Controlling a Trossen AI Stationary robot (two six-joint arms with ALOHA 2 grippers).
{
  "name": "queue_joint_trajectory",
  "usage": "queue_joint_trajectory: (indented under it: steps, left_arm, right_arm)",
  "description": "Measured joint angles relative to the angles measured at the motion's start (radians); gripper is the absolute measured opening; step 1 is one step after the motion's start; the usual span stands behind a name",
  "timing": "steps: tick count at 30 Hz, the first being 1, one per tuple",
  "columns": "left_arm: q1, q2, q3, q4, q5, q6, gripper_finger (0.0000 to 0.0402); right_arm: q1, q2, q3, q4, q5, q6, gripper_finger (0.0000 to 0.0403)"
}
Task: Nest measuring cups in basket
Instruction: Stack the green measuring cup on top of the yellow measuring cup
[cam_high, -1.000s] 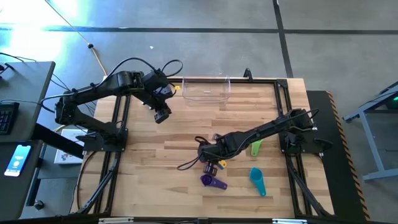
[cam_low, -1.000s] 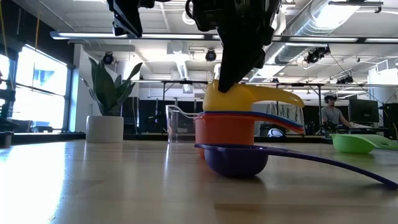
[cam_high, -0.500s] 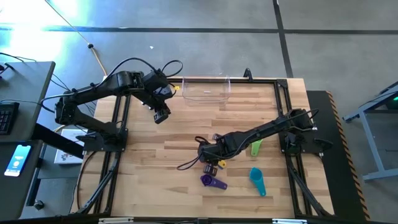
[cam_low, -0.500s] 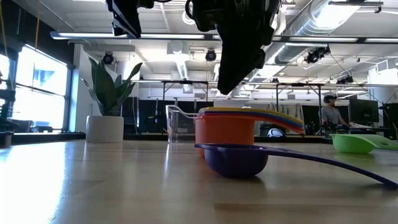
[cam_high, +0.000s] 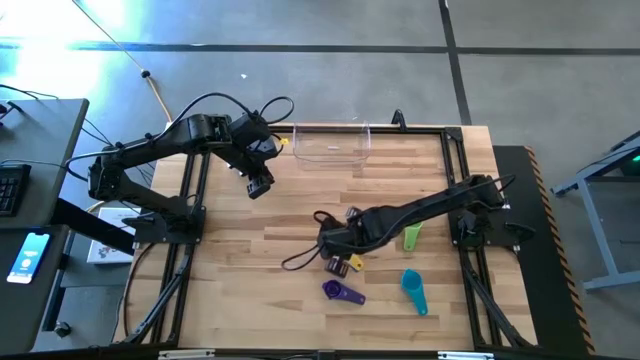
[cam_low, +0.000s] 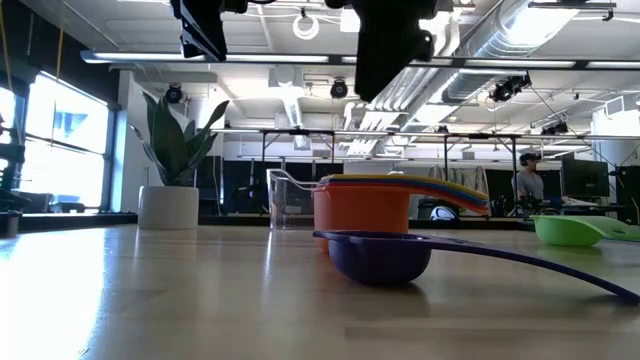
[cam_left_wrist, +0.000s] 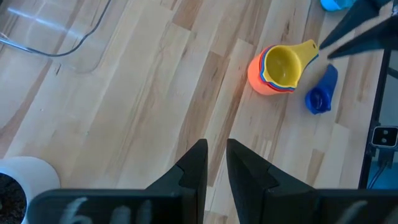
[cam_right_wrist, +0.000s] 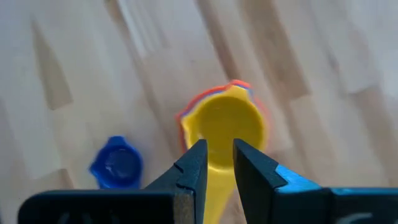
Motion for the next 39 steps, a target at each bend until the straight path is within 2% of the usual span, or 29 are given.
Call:
queue_joint_trajectory:
  steps: [4, 10, 15, 19, 26, 32, 39]
  left_arm:
    - [0.000, 0.000, 0.000, -0.004, 0.000, 0.001, 0.0048]
    - [0.000, 0.000, 0.000, -0.014, 0.000, 0.002, 0.0048]
    - [0.000, 0.000, 0.000, -0.016, 0.000, 0.002, 0.0048]
    - [0.000, 0.000, 0.000, -0.015, 0.000, 0.002, 0.0048]
    - [0.000, 0.000, 0.000, -0.005, -0.001, 0.002, 0.0048]
    - [0.000, 0.000, 0.000, 0.010, -0.002, 0.002, 0.0048]
    - [0.000, 0.000, 0.000, 0.009, -0.003, 0.002, 0.0048]
  right_arm:
    - [0.002, -0.007, 0.020, -0.145, 0.011, 0.054, 0.0069]
    - [0.013, -0.058, -0.047, -0.250, 0.024, 0.128, 0.0069]
    - [0.014, -0.142, -0.167, -0.219, 0.020, 0.195, 0.0068]
    - [0.012, -0.247, -0.327, -0.148, 0.020, 0.278, 0.0068]
    - [-0.008, -0.472, -0.597, -0.038, 0.007, 0.550, 0.0068]
    - [-0.051, -0.619, -0.728, -0.039, 0.015, 0.672, 0.0068]
    - [-0.121, -0.688, -0.835, -0.037, 0.003, 0.709, 0.0068]
